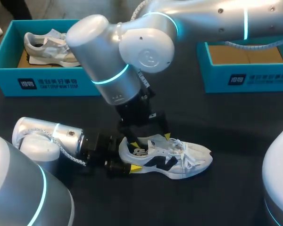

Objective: Take the shoe out of the shoebox, open the shoe tongue, remove and reinsert the insole, then place the shoe into the shoebox

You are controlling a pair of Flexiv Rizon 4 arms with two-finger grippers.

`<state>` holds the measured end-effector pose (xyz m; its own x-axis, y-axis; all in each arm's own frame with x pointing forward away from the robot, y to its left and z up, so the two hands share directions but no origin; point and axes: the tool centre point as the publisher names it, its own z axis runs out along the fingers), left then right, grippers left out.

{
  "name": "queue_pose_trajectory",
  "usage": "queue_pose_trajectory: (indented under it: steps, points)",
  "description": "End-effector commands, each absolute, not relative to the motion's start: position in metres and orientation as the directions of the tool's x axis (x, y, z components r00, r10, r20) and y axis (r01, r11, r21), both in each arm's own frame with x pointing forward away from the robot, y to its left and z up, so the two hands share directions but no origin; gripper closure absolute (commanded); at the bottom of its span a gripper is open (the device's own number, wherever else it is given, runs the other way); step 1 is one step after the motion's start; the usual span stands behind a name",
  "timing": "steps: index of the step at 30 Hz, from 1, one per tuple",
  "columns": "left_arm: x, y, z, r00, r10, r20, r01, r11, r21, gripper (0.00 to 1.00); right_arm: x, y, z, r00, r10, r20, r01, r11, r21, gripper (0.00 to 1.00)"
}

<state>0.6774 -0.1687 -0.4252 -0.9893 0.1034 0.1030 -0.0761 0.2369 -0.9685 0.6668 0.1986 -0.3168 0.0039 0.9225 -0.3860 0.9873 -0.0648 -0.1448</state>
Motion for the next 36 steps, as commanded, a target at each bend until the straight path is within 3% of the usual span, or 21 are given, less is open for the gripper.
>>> queue_pose_trajectory:
  steps: [1,36]
  points:
    - [0.676,-0.171,-0.428,-0.99,0.102,0.102,-0.076,0.239,-0.968,1.0,0.664,0.206,-0.327,0.06,0.907,-0.417,0.984,-0.123,-0.127,0.0]
    - [0.676,-0.171,-0.428,-0.99,0.102,0.102,-0.076,0.239,-0.968,1.0,0.662,0.141,-0.324,0.117,0.896,-0.428,0.973,-0.191,-0.133,0.0]
